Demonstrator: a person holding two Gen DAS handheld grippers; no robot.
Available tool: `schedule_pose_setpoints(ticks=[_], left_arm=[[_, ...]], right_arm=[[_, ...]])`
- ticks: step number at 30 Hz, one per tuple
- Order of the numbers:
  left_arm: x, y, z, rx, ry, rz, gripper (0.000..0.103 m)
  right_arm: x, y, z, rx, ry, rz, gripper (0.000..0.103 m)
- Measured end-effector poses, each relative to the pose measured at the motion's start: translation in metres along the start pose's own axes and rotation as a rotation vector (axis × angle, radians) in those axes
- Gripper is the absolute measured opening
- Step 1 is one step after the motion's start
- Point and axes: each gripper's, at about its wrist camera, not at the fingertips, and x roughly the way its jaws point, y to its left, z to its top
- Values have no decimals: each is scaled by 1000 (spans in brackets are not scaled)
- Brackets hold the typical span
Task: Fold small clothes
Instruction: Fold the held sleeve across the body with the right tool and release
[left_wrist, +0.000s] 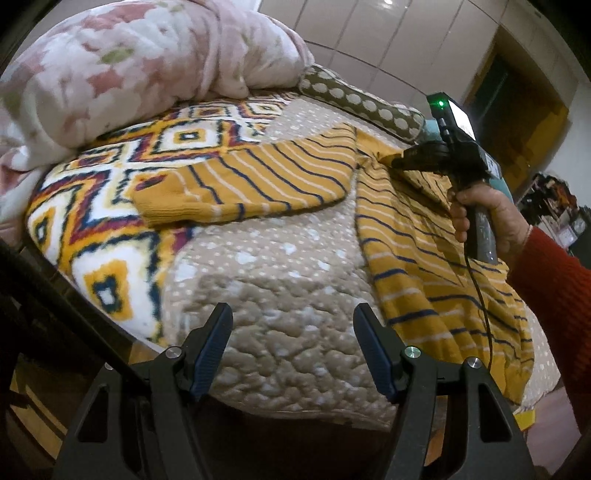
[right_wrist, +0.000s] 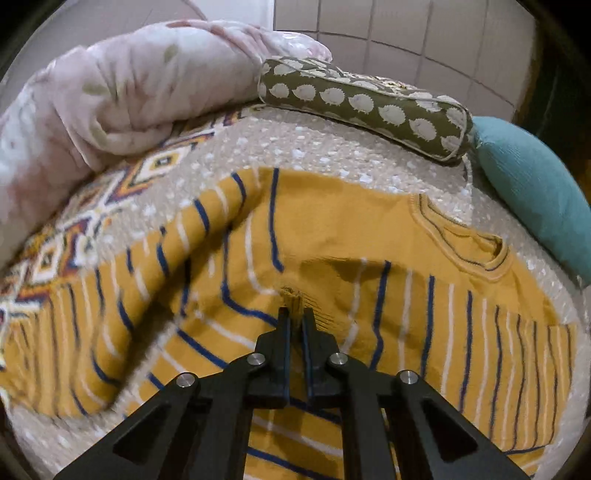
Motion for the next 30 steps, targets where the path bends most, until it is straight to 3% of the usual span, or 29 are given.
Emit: schedule_pose_setpoints(ticks=[5, 8, 11, 13, 15, 19, 22, 26, 27, 28, 30], left_arm=[[-16, 31, 2, -77, -27, 36, 67], [-27, 63, 2, -145, -56, 95, 67], [-36, 99, 3, -236, -78, 166, 67], [-44, 119, 1, -297, -93, 201, 67], [-51, 130, -1, -323, -109, 206, 67], [-63, 140, -6, -332, -135, 213, 67], [-63, 139, -7, -324, -131, 206, 67], [-58, 133, -6, -314, -117, 203, 67], [-58, 132, -7, -315, -115, 200, 67], [-58, 130, -6, -314, -114, 194, 67], [-60, 124, -6, -301, -114, 193, 67]], right_arm=[[19, 20, -1, -8, 67, 24, 13], [-5, 35, -5, 0, 9, 77, 15], [-40, 74, -14, -96, -36, 160, 19], [-60, 119, -28, -226, -42, 252, 43], [-73, 165, -48, -364, -34, 343, 51], [-82, 237, -87, -580, -18, 413, 51], [-81, 273, -109, -702, -20, 401, 51], [-72, 296, -120, -759, -39, 338, 51], [-68, 298, -121, -761, -35, 329, 40], [-64, 300, -120, -751, -19, 337, 13], [-63, 296, -113, -697, -1, 343, 8]])
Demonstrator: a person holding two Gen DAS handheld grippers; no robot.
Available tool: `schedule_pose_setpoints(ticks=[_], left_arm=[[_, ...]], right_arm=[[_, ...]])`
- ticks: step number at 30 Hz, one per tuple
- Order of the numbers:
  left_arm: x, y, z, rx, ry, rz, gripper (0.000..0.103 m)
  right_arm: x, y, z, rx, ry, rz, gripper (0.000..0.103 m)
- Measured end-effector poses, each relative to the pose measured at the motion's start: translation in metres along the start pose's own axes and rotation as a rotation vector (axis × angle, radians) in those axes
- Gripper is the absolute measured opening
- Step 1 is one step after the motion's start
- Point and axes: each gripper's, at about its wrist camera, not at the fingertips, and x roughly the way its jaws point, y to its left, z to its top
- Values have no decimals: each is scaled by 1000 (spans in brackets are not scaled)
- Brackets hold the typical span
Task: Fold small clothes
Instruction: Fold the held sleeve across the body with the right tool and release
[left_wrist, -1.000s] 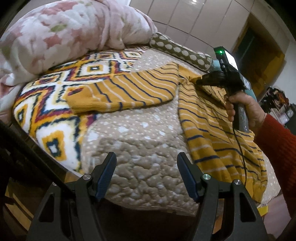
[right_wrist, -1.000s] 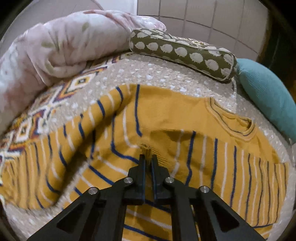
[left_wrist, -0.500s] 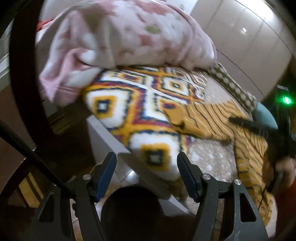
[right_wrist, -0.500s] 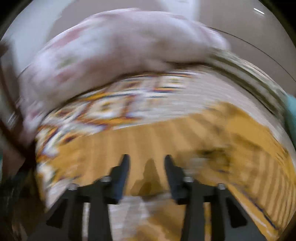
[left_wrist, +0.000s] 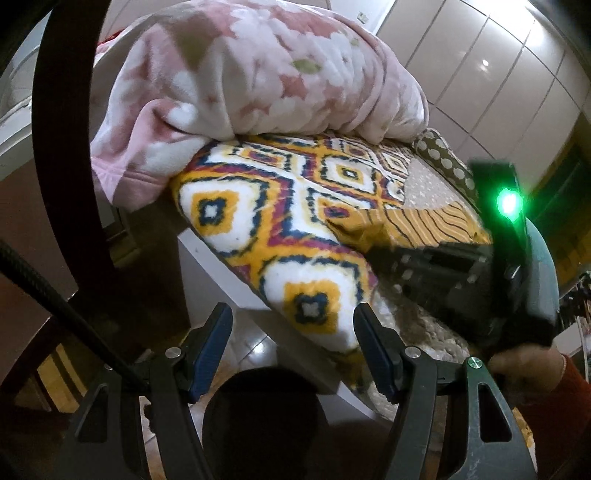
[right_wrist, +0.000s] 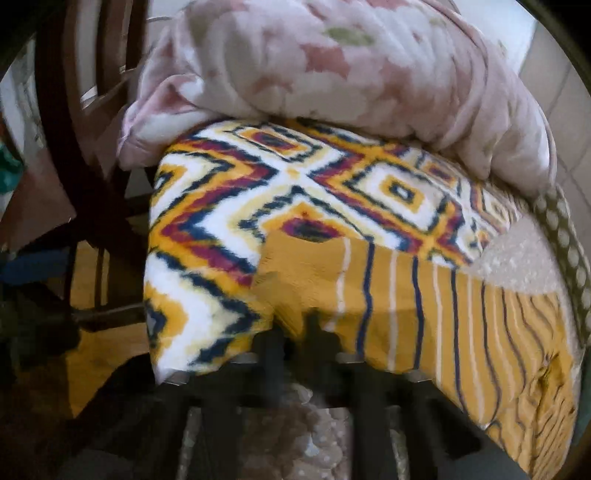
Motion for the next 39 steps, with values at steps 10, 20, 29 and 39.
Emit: schedule_pose_setpoints(ticks=[10, 20, 29, 39], left_arm=[[-9, -65, 4, 138, -9, -65, 67], [7, -136, -11, 292, 52, -106, 67], [22, -184, -22, 378, 125, -137, 69], [58, -228, -37, 482, 205, -159, 69]], right_arm=[[-138, -191, -50, 630, -254, -25, 6], [-192, -386, -317, 1290, -157, -337, 7], [-186, -389, -397, 1436, -228, -204, 17], [-249, -365, -442, 1349, -170, -351, 18]])
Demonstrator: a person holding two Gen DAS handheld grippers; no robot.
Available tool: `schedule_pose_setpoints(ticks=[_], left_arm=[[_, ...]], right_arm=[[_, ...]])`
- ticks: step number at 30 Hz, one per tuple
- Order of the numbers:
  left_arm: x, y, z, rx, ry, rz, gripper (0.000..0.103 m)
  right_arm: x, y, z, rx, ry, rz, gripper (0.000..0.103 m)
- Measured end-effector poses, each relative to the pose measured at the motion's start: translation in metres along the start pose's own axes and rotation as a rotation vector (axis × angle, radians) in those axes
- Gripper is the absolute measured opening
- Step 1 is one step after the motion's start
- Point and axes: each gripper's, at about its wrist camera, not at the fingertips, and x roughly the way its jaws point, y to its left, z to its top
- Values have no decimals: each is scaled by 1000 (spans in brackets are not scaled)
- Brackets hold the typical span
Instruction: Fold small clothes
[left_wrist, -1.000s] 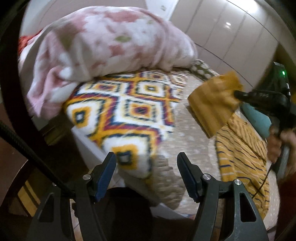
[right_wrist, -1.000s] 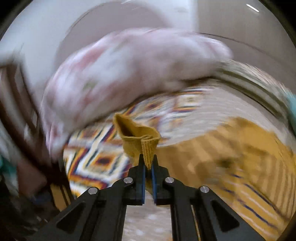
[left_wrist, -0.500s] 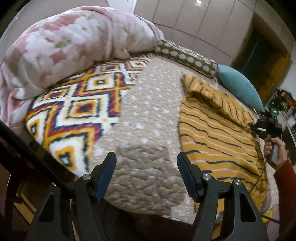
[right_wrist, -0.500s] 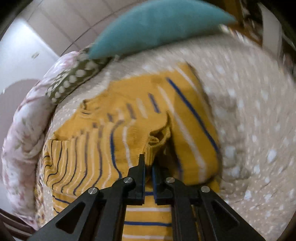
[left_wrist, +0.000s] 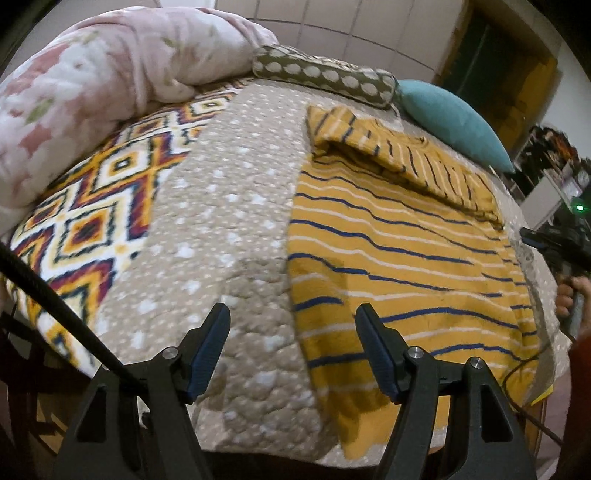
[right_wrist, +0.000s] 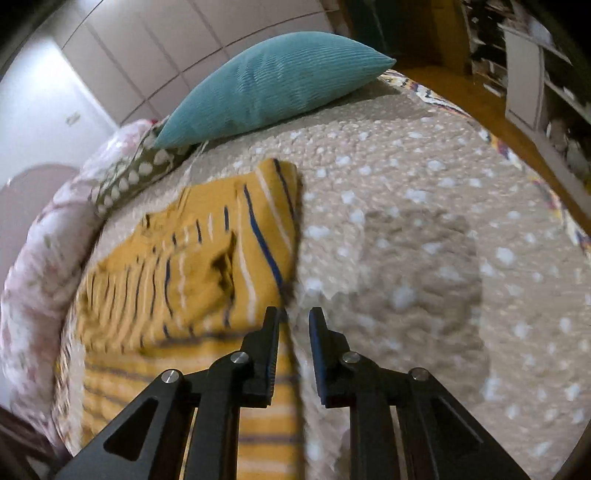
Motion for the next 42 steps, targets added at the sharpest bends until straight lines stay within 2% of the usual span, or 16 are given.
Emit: schedule_pose_setpoints(ticks=[2, 4, 5, 7, 10, 11, 12, 15, 17, 19, 20, 22, 26, 34, 38, 42], left_arm=[[11, -3, 2, -2, 23, -8, 69], [22, -3, 5, -10, 56, -22, 69], [26, -2, 6, -11, 68, -24, 69], [32, 0, 9, -10, 86, -31, 69], [38, 5, 13, -6, 103, -50, 69], [42, 5, 14, -5, 112, -69, 69], [46, 6, 14, -10, 124, -89, 69], [55, 6, 15, -44, 136, -141, 69], [60, 4, 17, -62, 133, -186, 69], [63, 2, 20, -79, 147, -255, 67], [64, 2, 21, -96, 154, -290, 64], [66, 3, 21, -123, 179, -354, 41], [67, 5, 8, -190, 206, -454, 37], [55, 13, -19, -265, 195, -507, 38], [45, 12, -33, -238, 181, -506, 38], [43, 6, -40, -233, 181, -529, 38]], right_arm=[[-14, -3, -14, -29, 14, 30, 19], [-27, 0, -33, -81, 34, 53, 33], [-31, 3, -41, -113, 43, 42, 35], [-44, 10, -63, -257, 53, -87, 39], [-57, 19, -102, -571, 4, -491, 52], [-60, 18, -112, -620, -6, -553, 52], [-66, 15, -124, -645, 5, -547, 52], [-77, 6, -142, -553, 54, -345, 52], [-76, 0, -154, -419, 91, -142, 52], [-71, -3, -162, -319, 96, -21, 52], [-69, 0, -166, -289, 90, 4, 52], [-67, -1, -170, -215, 58, 52, 54], [-70, -5, -172, -85, 35, 211, 54], [-70, -2, -186, 13, 38, 343, 54], [-65, -19, -192, 106, 45, 393, 54], [-62, -10, -200, 87, 61, 423, 55]])
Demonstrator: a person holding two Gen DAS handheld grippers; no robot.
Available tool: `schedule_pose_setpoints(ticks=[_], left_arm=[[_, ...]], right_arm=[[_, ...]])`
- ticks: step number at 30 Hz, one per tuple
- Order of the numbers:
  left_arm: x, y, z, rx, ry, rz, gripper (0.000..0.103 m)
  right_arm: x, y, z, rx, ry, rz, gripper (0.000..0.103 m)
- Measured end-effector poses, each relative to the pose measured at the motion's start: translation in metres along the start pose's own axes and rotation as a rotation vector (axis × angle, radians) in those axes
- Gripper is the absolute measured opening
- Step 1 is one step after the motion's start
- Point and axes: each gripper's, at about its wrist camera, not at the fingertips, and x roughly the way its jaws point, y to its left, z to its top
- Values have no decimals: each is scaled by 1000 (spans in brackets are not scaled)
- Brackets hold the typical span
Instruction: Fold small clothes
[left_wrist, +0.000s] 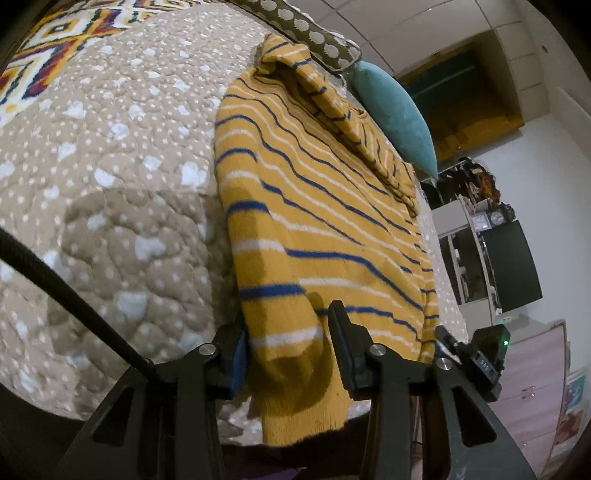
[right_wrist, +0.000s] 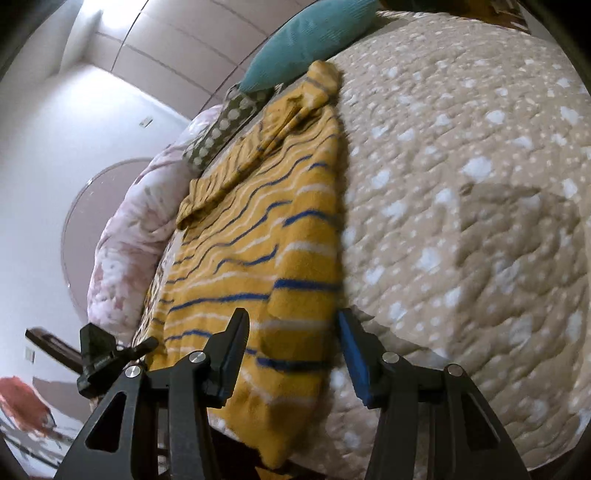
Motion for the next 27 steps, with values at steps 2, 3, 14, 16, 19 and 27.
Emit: schedule_pose_setpoints(ticks=[2, 3, 14, 16, 19, 27], left_arm=[[5, 0, -3, -13, 14, -32, 38], [6, 0, -5, -14, 13, -37, 38], [16, -9, -7, -4, -9, -5, 40], [18, -16, -5, 30, -5, 98, 14], [5, -19, 7, 21, -44, 159, 8], [-36, -55, -12, 168, -132, 238, 8]], right_arm=[[10, 8, -5, -15, 32, 28, 55], [15, 13, -8, -30, 43, 29, 55], [43, 41, -40, -50, 70, 102, 54], [45, 46, -42, -76, 61, 58, 43], [46, 40, -35, -49, 78, 4, 17], [32, 44, -32, -88, 104, -11, 9]])
